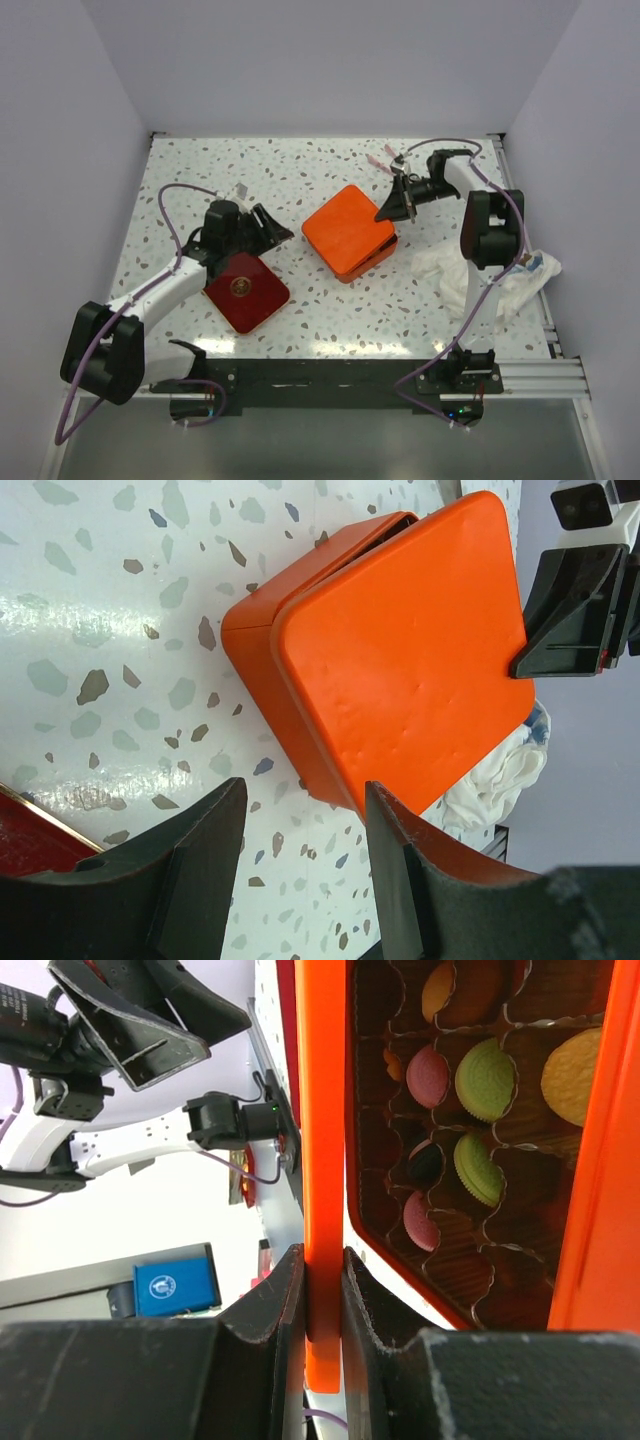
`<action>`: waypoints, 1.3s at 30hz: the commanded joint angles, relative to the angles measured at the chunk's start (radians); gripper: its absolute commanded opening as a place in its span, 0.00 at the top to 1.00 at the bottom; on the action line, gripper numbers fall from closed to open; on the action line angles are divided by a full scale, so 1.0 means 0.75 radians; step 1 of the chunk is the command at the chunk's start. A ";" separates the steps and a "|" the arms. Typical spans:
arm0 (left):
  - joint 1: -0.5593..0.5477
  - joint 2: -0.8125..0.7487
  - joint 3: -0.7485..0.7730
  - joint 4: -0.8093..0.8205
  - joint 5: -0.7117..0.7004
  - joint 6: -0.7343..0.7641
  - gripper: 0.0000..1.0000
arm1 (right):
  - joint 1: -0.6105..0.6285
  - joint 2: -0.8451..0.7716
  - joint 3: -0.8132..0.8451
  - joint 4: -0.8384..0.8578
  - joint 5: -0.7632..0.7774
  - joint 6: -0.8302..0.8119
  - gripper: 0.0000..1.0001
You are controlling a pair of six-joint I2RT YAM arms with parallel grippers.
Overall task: Pack the cookies
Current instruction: Pick up the box lid from the packing box, then close the box lid on the packing box.
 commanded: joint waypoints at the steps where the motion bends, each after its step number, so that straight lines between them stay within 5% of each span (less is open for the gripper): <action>1: 0.012 -0.022 -0.012 0.074 0.016 0.015 0.44 | -0.020 -0.002 0.063 -0.012 -0.042 -0.004 1.00; 39: 0.012 0.000 -0.021 0.109 0.046 0.001 0.44 | -0.082 0.084 0.098 -0.095 -0.044 -0.090 1.00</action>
